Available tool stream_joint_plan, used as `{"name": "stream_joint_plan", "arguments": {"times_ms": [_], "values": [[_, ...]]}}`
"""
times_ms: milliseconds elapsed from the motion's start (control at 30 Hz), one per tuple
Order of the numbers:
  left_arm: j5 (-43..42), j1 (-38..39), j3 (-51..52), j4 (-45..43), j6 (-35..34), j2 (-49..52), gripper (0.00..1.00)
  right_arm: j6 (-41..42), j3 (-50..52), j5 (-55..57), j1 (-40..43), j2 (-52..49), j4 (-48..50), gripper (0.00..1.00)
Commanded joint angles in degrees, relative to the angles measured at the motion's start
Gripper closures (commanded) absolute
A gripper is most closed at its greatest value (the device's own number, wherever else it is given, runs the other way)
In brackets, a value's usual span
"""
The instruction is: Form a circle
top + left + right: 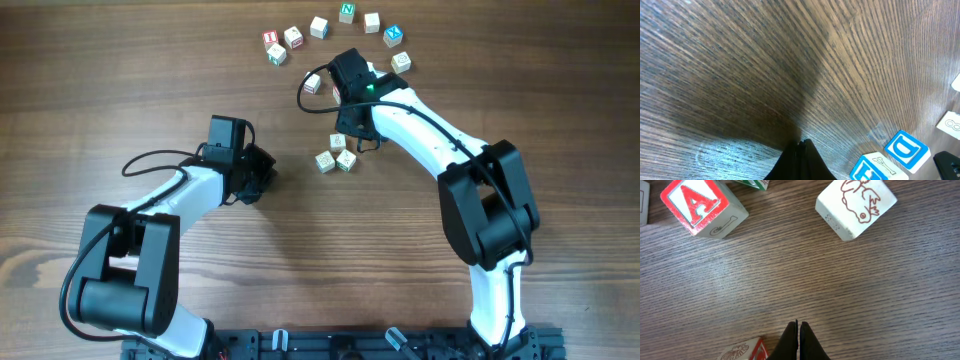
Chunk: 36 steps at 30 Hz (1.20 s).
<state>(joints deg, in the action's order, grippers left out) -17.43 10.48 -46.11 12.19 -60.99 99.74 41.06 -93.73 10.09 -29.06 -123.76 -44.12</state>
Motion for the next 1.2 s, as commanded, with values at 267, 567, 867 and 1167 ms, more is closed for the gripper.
{"name": "stream_joint_plan", "arguments": {"times_ms": [267, 567, 867, 1167], "values": [[5.7, -0.63, 2.73, 2.47, 0.33, 2.58, 0.96, -0.52, 0.5, -0.04, -1.16, -0.44, -0.11, 0.96], [5.75, -0.63, 2.73, 2.47, 0.35, 2.56, 0.96, -0.55, 1.62, -0.61, -1.81, -0.55, 0.63, 0.95], [5.75, -0.63, 2.73, 2.49, 0.55, 2.56, 0.96, -0.61, 1.62, -0.66, -1.86, -0.55, 0.55, 0.96], [5.92, -0.63, 2.73, 2.49, 0.55, 2.56, 0.96, -0.57, 2.34, -0.68, -2.6, -0.55, 1.07, 0.95]]}}
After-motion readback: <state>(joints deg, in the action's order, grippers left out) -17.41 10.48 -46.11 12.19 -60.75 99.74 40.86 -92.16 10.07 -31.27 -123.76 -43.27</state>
